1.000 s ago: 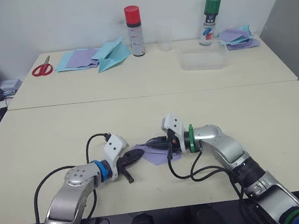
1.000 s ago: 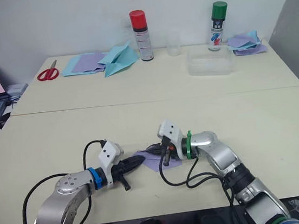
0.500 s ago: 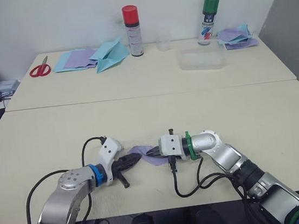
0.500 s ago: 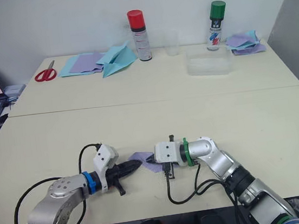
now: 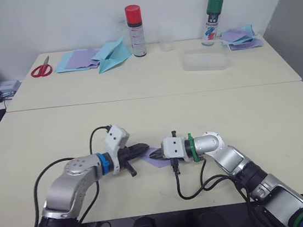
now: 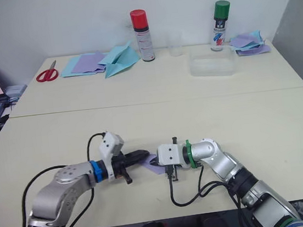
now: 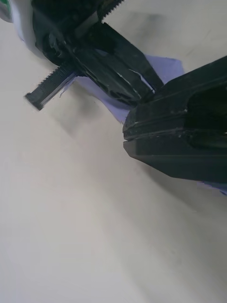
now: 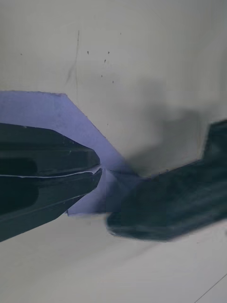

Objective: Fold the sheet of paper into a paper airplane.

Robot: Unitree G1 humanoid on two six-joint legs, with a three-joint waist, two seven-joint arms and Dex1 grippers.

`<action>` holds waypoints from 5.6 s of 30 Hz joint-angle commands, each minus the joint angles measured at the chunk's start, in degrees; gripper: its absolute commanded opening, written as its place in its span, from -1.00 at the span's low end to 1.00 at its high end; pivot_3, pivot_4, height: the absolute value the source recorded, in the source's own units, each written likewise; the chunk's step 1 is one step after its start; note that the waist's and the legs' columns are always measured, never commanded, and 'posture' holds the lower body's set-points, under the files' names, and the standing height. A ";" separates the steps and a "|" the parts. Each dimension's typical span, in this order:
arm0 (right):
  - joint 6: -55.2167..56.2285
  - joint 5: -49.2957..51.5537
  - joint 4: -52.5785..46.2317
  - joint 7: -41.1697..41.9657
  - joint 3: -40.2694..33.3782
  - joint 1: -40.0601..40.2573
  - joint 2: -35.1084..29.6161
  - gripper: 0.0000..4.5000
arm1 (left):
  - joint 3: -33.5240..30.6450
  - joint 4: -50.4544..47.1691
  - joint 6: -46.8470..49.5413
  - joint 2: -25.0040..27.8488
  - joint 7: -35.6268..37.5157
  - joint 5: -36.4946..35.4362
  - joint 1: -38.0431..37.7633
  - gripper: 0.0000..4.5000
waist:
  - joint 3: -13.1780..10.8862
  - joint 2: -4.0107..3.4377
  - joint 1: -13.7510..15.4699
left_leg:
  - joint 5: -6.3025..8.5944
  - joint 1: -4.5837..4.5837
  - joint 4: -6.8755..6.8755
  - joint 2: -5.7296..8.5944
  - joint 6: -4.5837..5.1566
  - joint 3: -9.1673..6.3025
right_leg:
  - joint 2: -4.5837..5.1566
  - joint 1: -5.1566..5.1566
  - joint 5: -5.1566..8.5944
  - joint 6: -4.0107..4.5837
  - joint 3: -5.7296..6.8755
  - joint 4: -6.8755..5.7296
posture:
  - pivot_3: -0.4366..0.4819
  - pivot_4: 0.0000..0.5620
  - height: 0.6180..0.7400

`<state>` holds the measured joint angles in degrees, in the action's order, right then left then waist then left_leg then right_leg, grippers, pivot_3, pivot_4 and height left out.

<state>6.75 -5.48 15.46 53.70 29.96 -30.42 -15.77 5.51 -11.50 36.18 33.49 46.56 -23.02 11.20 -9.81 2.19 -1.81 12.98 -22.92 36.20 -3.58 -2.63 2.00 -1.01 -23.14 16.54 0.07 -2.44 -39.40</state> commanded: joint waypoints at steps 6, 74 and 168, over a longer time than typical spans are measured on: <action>-6.23 5.25 -5.20 3.41 -3.42 1.52 -0.59 -0.45 | 3.67 8.14 -7.37 -1.01 -0.80 7.11 1.75 -1.00 | 0.01 0.00 0.17 | 0.00 0.00 0.03 0.02 0.00 0.00 | 0.01 0.04 0.00 -0.01 0.01 -0.01 | -0.05 -0.47 1.00; -30.57 14.55 -21.78 -1.21 -15.34 17.52 -13.86 -0.99 | 5.66 7.62 -9.73 -2.21 0.56 9.58 -1.83 -1.00 | 0.75 -0.30 0.31 | 0.02 0.79 -0.12 0.09 0.02 -0.04 | 0.11 0.98 0.08 -0.15 0.07 0.42 | -0.05 -0.47 1.00; -20.53 7.04 -18.15 2.58 -4.49 1.64 -5.64 0.02 | -23.98 -21.90 -0.53 12.13 1.05 -11.08 -19.44 -1.00 | 0.19 -0.01 0.01 | 0.02 -0.14 -0.16 -0.05 0.00 -0.02 | 0.04 -0.06 -0.01 0.05 0.09 0.34 | -0.05 -0.47 1.00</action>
<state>-14.06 1.37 -0.06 56.27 25.88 -29.46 -21.18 -16.31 -30.87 36.05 44.88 47.07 -32.99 -8.25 -9.62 2.17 -1.80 13.01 -23.06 36.04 -3.62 -2.63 1.98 -0.96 -23.19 16.53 0.12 -2.36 -39.06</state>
